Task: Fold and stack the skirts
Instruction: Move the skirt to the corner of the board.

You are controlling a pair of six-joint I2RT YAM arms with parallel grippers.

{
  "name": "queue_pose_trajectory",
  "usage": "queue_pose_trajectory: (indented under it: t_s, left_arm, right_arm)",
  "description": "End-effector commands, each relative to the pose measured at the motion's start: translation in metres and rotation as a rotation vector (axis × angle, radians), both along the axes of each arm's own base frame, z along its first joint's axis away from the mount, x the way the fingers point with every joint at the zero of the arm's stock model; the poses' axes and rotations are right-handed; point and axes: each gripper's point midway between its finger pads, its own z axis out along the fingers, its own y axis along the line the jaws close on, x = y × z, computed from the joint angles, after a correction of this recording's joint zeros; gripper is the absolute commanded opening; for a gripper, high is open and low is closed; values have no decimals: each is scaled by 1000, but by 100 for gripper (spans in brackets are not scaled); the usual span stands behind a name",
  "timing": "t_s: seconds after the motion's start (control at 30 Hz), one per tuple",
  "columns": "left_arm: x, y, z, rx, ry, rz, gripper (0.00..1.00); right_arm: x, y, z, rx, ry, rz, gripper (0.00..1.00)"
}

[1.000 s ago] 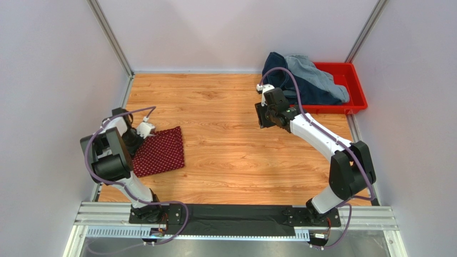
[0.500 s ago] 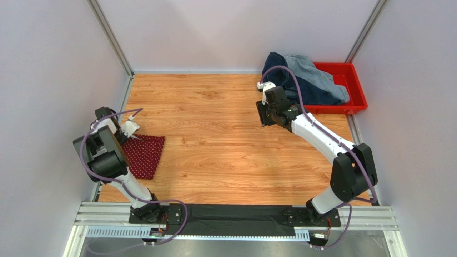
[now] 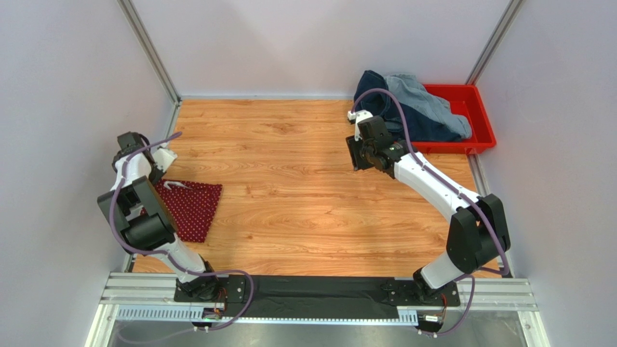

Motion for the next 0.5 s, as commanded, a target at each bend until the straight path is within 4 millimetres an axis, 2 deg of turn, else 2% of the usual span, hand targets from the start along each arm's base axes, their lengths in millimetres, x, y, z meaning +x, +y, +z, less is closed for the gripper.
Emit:
queue_pose_trajectory:
  t_s: [0.0,0.07,0.1,0.13,0.17,0.2,0.23,0.27,0.3,0.37,0.47]
  left_arm:
    - [-1,5,58,48,-137,117,35]
    - [3,-3,66,8,-181,132,35]
    - [10,-16,65,-68,-225,131,35]
    - [6,-30,60,-130,-208,124,35]
    - [1,-44,48,-179,-186,116,35]
    - [-8,-67,28,-238,-137,97,35]
    - [-5,-72,28,-245,-139,84,34]
    - [-19,-85,8,-277,-87,84,34]
    - [-21,-98,-3,-331,-77,73,34]
    - [-29,-108,-25,-362,-35,79,34]
    - [-32,-106,-44,-358,-13,109,33]
  right_arm:
    - [6,4,34,51,-78,9,43]
    - [5,6,33,56,-72,11,43]
    - [4,7,32,59,-69,13,43]
    - [4,7,32,64,-68,12,43]
    - [4,8,32,68,-68,13,43]
    - [3,9,30,76,-62,10,43]
    - [3,10,31,82,-63,9,43]
    - [2,11,31,93,-61,10,43]
    - [1,11,31,95,-60,11,43]
    - [1,13,30,103,-58,15,43]
    - [0,14,30,108,-52,20,43]
